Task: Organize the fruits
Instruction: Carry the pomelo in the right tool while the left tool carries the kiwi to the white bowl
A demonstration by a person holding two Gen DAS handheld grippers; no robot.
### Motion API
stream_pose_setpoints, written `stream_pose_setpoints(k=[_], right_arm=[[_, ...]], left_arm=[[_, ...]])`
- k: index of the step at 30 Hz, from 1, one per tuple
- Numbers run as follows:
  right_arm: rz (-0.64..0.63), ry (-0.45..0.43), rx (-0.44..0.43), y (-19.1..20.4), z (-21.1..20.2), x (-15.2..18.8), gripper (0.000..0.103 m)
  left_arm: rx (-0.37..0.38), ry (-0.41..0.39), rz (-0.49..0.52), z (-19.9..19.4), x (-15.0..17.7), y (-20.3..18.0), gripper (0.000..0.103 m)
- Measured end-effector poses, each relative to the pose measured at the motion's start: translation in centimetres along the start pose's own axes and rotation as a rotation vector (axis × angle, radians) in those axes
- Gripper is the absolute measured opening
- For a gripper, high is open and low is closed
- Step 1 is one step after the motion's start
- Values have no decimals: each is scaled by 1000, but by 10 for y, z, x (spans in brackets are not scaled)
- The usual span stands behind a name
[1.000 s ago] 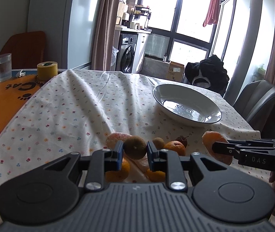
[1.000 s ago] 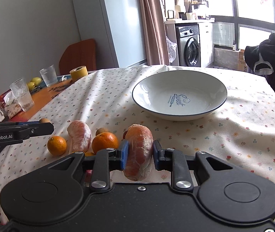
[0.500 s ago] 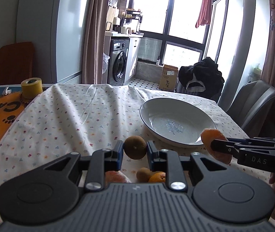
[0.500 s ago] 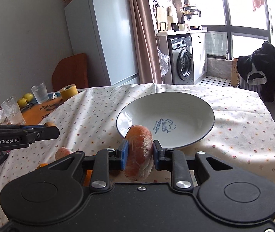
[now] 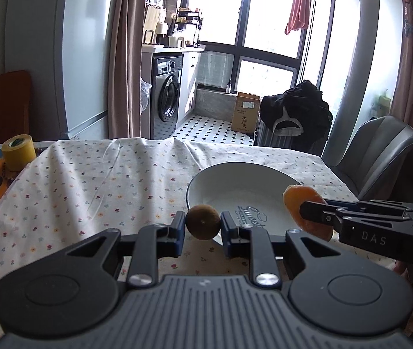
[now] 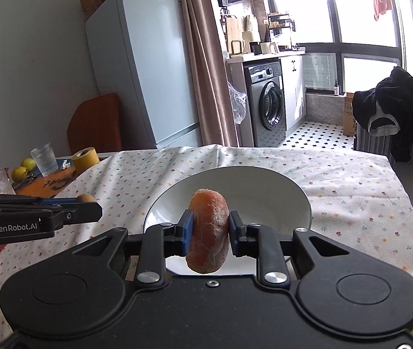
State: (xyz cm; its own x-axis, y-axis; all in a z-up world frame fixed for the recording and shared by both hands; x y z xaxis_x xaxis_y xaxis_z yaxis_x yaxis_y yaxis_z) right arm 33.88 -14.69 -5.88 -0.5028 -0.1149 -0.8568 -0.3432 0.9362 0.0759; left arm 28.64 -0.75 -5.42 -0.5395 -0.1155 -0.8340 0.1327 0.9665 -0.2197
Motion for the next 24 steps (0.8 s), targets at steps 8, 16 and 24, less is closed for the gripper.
stream_pose_setpoints(k=[8, 16, 24], right_arm=[[19, -2, -6, -11, 18, -14, 23], [52, 15, -2, -27, 41, -7, 19], [85, 21, 20, -40, 56, 4, 24]], left_arm=[[-13, 44, -5, 28, -7, 3, 24], [-16, 71, 6, 53, -11, -2, 24], [12, 94, 5, 79, -6, -12, 27]])
Point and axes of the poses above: each gripper's, at about its wrist camera, not at the fingertips, and z roughly the way its jaws point, y to its left, x to its underside, the point moved 7 cm from there along z, roughly the way its jaws point, and after that the axes turned 12 degrees about x, right-handed, at the moved point
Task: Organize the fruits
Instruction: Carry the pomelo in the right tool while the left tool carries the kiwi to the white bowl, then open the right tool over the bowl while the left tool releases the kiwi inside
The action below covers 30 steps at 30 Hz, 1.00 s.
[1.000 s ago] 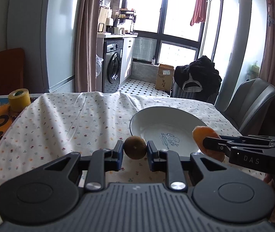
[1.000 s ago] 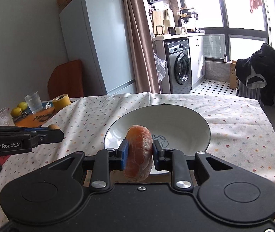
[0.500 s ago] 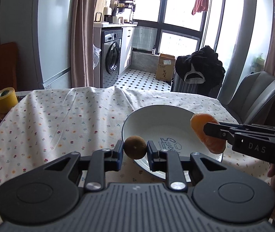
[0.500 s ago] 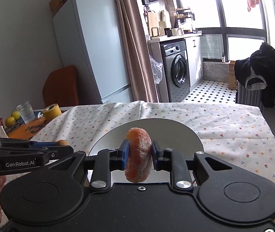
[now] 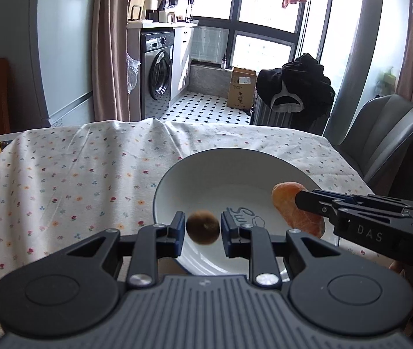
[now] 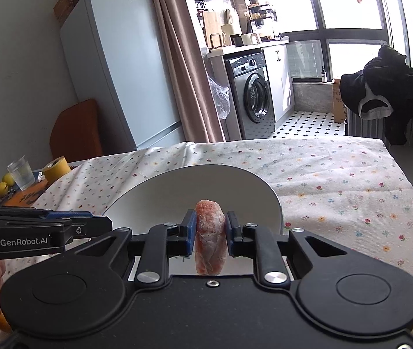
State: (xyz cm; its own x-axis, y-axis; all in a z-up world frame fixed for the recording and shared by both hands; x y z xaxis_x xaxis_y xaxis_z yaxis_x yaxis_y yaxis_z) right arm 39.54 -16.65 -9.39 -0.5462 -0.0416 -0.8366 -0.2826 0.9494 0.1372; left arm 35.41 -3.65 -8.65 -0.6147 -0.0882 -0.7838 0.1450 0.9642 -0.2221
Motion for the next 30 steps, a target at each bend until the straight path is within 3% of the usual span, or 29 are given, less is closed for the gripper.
stream_pose_setpoints(k=[6, 10, 14, 19, 23, 25, 30], right_arm=[[21, -34, -10, -6, -11, -5, 33], [61, -9, -24, -10, -12, -7, 35], [92, -26, -31, -11, -26, -15, 55], [95, -45, -36, -6, -47, -17, 70], [94, -60, -32, -2, -65, -14, 96], [91, -71, -29, -1, -74, -12, 103], [74, -66, -27, 6, -89, -9, 103]], left_arm=[[-32, 8, -9, -4, 1, 1, 42], [-54, -29, -4, -24, -2, 3, 58], [-72, -54, 5, -47, -2, 5, 68], [-81, -94, -4, -73, 0, 9, 75], [-103, -121, -11, -90, 3, 11, 81], [-108, -130, -13, -98, 6, 11, 82], [-101, -146, -23, -115, 11, 13, 88]])
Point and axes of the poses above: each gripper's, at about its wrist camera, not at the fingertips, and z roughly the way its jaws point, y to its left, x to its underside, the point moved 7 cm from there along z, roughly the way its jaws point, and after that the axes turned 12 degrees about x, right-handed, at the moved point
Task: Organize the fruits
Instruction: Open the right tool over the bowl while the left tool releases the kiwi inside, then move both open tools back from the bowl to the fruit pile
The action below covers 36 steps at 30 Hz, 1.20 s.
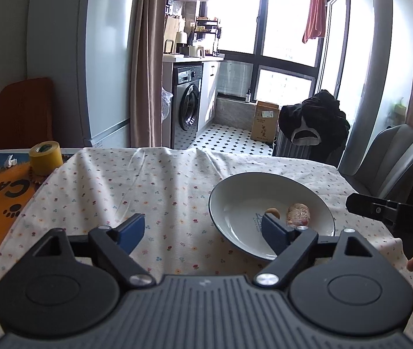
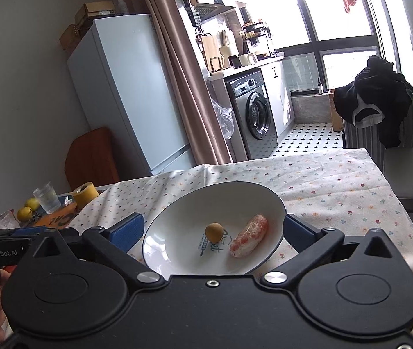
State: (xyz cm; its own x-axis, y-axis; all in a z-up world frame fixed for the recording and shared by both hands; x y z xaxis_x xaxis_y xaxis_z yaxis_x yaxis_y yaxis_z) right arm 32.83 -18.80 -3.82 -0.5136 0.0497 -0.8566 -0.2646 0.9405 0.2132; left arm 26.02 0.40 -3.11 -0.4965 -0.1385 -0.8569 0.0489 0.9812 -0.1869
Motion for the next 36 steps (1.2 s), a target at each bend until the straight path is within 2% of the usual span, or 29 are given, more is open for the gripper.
stream_pose_setpoints(k=[7, 12, 15, 20, 31, 36], right_arm=[[19, -23, 1, 8, -19, 2, 103], [-18, -56, -12, 18, -33, 5, 103], [-43, -43, -13, 25, -38, 9, 103], [-71, -46, -15, 33, -50, 14, 103], [-150, 4, -37, 53, -66, 32, 103], [-142, 36, -84, 60, -69, 42, 103]], left_arm=[[-13, -47, -63, -29, 4, 17, 91], [-10, -66, -67, -49, 8, 23, 93], [-30, -69, -56, -59, 12, 26, 95], [-20, -64, -71, -73, 19, 32, 96], [-42, -55, -75, -97, 37, 47, 96], [-23, -56, -111, -106, 41, 53, 96]])
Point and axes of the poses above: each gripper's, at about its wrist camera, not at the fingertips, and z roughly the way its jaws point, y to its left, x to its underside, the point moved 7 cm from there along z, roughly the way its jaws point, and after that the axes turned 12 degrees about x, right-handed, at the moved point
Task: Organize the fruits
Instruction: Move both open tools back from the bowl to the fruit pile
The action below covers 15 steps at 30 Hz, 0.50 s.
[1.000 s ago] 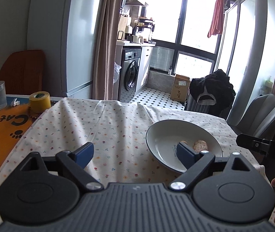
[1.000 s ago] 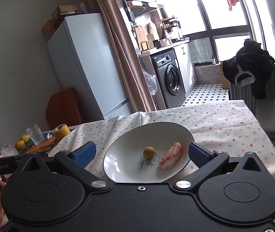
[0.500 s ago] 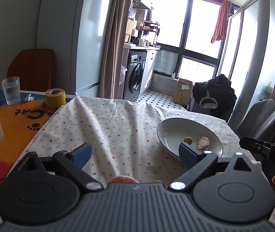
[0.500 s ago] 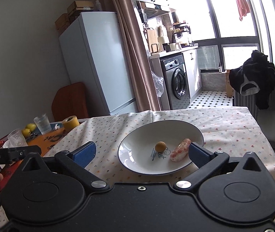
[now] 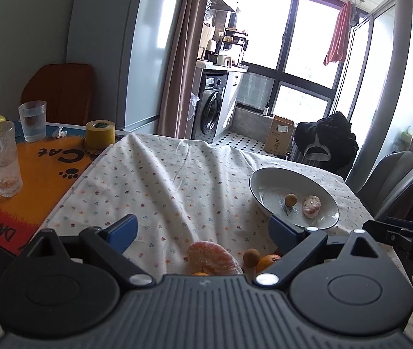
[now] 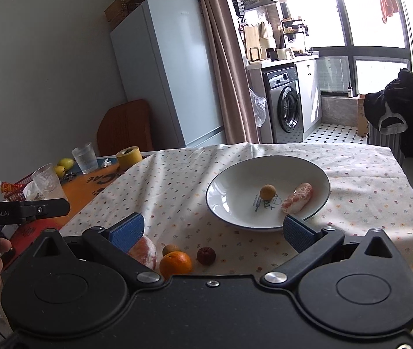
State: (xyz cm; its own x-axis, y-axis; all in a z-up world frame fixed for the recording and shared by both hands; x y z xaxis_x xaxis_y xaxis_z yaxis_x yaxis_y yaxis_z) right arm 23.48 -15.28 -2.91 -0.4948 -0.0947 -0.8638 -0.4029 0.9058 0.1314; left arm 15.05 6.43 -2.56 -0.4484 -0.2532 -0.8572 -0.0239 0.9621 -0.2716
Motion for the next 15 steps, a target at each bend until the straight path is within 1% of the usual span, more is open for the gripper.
stream_pose_setpoints(k=[3, 7, 13, 15], right_arm=[[-2, 15, -23, 5, 0, 6, 103], [11, 65, -69, 13, 3, 19, 103], [-12, 96, -85, 26, 8, 32, 103], [-20, 121, -89, 29, 14, 38, 103]], left_arm=[[5, -1, -5, -4, 6, 2, 96], [4, 6, -32, -3, 16, 8, 95], [-6, 31, -50, 3, 31, 16, 93], [4, 43, -49, 5, 36, 17, 92]])
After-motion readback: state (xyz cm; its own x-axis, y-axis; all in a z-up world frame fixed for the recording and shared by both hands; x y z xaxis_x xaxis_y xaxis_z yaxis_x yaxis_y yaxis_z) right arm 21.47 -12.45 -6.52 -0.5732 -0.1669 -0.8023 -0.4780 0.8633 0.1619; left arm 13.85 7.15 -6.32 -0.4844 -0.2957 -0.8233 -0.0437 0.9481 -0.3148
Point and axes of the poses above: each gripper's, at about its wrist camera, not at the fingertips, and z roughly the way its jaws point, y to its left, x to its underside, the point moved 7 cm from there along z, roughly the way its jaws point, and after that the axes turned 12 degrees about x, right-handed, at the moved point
